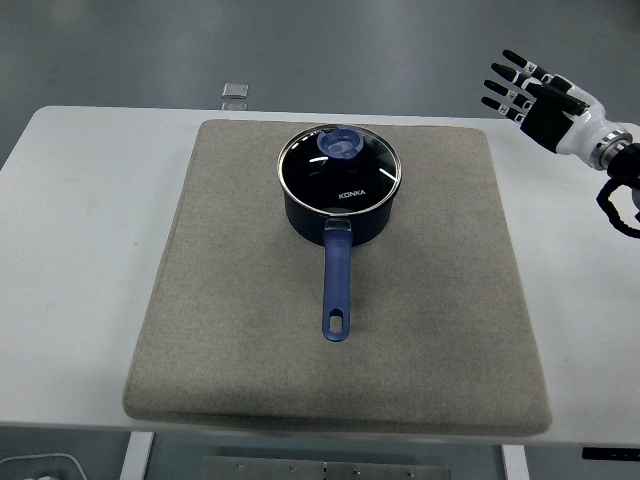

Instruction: Lift the pot lid and place it to the right of the pot.

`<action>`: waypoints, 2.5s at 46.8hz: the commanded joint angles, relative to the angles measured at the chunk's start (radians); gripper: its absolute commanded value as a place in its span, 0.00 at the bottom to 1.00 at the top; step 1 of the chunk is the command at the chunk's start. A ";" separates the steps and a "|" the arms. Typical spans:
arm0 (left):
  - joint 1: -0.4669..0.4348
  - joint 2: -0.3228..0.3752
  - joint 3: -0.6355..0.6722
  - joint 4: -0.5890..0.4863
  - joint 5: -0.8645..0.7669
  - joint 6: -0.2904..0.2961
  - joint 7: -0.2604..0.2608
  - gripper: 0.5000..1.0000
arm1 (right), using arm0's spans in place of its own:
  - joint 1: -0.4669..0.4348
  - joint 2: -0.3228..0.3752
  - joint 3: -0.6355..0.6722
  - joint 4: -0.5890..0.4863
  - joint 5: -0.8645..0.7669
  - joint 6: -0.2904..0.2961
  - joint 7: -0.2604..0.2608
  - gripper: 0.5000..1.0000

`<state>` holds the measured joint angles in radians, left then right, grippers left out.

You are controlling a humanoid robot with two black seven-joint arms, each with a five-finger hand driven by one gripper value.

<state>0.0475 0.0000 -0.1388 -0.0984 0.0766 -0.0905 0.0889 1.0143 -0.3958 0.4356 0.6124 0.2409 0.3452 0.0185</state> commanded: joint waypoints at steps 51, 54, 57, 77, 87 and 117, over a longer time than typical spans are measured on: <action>-0.011 0.000 -0.001 -0.003 0.000 0.003 0.000 1.00 | 0.007 0.002 0.000 0.000 0.000 0.015 0.001 0.83; -0.011 0.000 -0.001 -0.003 0.000 0.003 0.000 1.00 | 0.007 0.002 0.000 0.000 0.000 0.015 0.001 0.83; -0.011 0.000 -0.001 -0.003 0.000 0.003 -0.001 1.00 | 0.007 0.002 -0.001 0.000 -0.002 0.015 0.001 0.83; -0.011 0.000 -0.001 -0.003 0.000 0.003 -0.001 1.00 | 0.012 -0.012 -0.008 0.001 -0.018 0.040 0.000 0.83; -0.011 0.000 -0.001 -0.003 0.000 0.003 0.000 1.00 | 0.035 -0.026 -0.008 0.021 -0.100 0.044 0.000 0.83; -0.011 0.000 -0.001 -0.003 0.000 0.003 -0.001 1.00 | 0.136 -0.072 -0.014 0.201 -0.511 0.021 0.001 0.83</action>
<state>0.0368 0.0000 -0.1396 -0.1012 0.0768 -0.0887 0.0885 1.1409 -0.4677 0.4204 0.8076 -0.2154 0.3658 0.0198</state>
